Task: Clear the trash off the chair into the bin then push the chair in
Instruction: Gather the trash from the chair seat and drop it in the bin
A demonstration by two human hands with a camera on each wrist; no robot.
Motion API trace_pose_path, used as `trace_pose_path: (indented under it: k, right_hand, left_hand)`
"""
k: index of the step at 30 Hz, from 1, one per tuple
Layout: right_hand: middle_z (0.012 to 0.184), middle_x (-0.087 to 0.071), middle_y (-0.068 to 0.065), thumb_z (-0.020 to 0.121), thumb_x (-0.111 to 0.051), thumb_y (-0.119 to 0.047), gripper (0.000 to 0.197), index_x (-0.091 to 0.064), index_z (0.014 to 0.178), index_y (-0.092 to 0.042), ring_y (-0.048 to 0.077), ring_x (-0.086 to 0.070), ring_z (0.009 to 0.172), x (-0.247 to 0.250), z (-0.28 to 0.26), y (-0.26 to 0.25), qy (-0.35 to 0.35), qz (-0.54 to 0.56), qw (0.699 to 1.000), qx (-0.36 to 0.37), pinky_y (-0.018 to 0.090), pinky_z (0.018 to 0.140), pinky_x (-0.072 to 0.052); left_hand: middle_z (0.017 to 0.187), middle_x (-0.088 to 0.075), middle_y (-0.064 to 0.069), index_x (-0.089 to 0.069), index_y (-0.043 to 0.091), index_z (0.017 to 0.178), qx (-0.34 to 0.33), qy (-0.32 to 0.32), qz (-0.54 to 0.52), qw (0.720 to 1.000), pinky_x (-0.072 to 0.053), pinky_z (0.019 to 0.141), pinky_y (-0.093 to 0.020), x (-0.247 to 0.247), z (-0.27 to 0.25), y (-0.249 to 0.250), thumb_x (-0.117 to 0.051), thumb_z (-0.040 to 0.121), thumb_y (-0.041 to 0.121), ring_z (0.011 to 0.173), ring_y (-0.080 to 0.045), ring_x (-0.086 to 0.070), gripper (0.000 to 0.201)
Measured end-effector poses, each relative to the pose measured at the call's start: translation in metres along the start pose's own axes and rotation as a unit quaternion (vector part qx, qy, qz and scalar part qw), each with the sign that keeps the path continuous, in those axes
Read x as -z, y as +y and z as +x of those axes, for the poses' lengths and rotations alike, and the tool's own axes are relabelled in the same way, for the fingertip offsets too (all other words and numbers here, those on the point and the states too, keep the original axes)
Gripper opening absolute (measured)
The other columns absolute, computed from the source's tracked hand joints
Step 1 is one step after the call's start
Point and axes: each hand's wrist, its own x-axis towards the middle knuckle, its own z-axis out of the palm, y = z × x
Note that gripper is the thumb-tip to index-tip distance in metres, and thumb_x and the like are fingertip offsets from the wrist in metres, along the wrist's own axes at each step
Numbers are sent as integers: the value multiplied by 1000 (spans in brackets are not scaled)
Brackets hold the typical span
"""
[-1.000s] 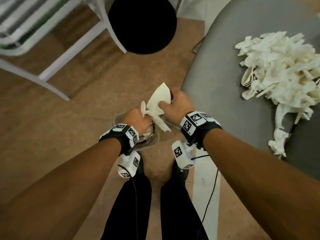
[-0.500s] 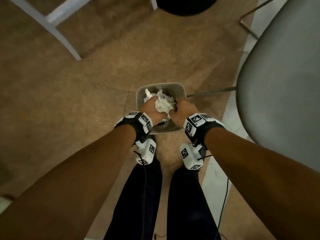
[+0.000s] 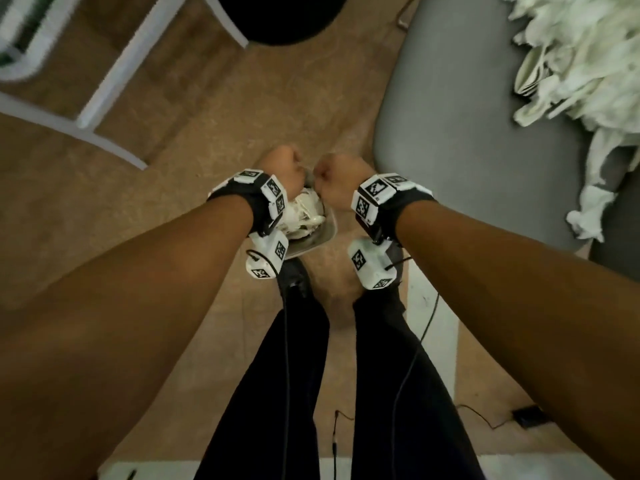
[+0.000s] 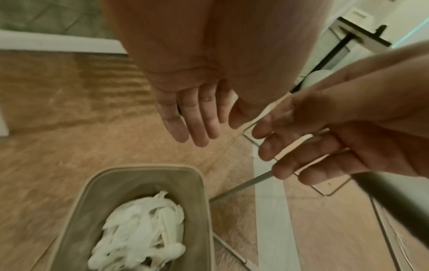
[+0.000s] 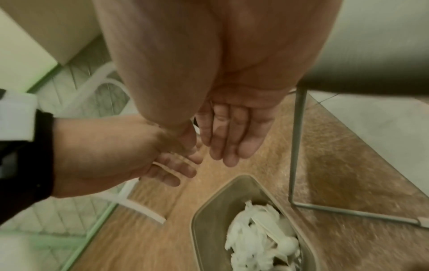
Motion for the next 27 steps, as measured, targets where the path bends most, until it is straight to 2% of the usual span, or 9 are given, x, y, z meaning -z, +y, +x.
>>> trace_pose_path:
  k: [1, 5, 11, 15, 19, 22, 24, 25, 27]
  right_hand:
    - [89, -72, 6, 91, -46, -35, 30, -70, 91, -17, 30, -67, 87, 8, -1, 1, 17, 13, 1000, 8, 34, 80, -52]
    - [96, -73, 13, 89, -48, -25, 25, -69, 99, -15, 35, -67, 89, 74, -16, 41, 66, 51, 996, -4, 30, 68, -46]
    - [106, -72, 11, 86, -53, -26, 27, -68, 107, -20, 33, -67, 100, 173, -41, 170, 171, 85, 976, -109, 33, 86, -54]
    - [111, -69, 12, 89, -50, -26, 29, -66, 112, -17, 34, -65, 102, 214, -56, 252, 227, 87, 955, -173, 37, 87, -54]
    - [136, -49, 11, 81, -62, -27, 40, -61, 120, -19, 33, -45, 127, 239, -61, 302, 315, -4, 930, -188, 46, 101, -45]
    - [153, -27, 12, 71, -76, -34, 70, -46, 133, -25, 38, -27, 142, 248, -62, 323, 318, -64, 927, -189, 56, 104, -40]
    - [150, -34, 13, 71, -77, -30, 84, -31, 142, -25, 41, -39, 135, 250, -57, 332, 265, -64, 940, -206, 56, 99, -43]
    - [143, -44, 13, 75, -73, -26, 80, -29, 142, -25, 41, -47, 128, 250, -56, 334, 247, -70, 945, -205, 55, 97, -43]
    - [126, -60, 9, 83, -59, -23, 53, -42, 133, -25, 39, -54, 119, 251, -53, 338, 246, -127, 945, -175, 52, 97, -38]
  left_hand:
    - [100, -69, -6, -65, 19, 103, -11, 6, 2, 1000, -52, 81, -32, 5, 1, 13, -54, 88, 15, 92, -25, -64, 19]
    - [105, -71, -8, -66, 17, 108, -90, 53, 22, 994, -53, 87, -39, 10, 11, 100, -53, 91, 19, 97, -30, -65, 21]
    - [118, -57, -6, -58, 19, 115, -206, 58, 15, 977, -49, 94, -42, -36, 38, 248, -58, 82, 14, 103, -28, -60, 34]
    - [126, -53, -8, -54, 19, 125, -271, 51, 62, 959, -45, 99, -40, -66, 52, 331, -56, 83, 14, 116, -28, -52, 42]
    - [138, -39, -8, -48, 18, 133, -310, 77, 116, 941, -41, 104, -41, -91, 62, 386, -61, 78, 11, 124, -30, -42, 56]
    - [150, -27, -10, -41, 23, 140, -337, 99, 155, 923, -36, 108, -44, -106, 69, 423, -65, 73, 10, 134, -33, -33, 73]
    - [158, -17, -8, -31, 30, 147, -360, 77, 208, 906, -31, 109, -47, -114, 73, 444, -69, 71, 12, 141, -33, -24, 87]
    - [160, -12, -7, -26, 34, 149, -363, 60, 241, 898, -30, 109, -50, -117, 76, 452, -71, 71, 13, 143, -34, -20, 93]
    - [160, -13, -6, -25, 38, 150, -357, 33, 293, 886, -32, 107, -53, -120, 86, 459, -71, 73, 11, 143, -35, -21, 93]
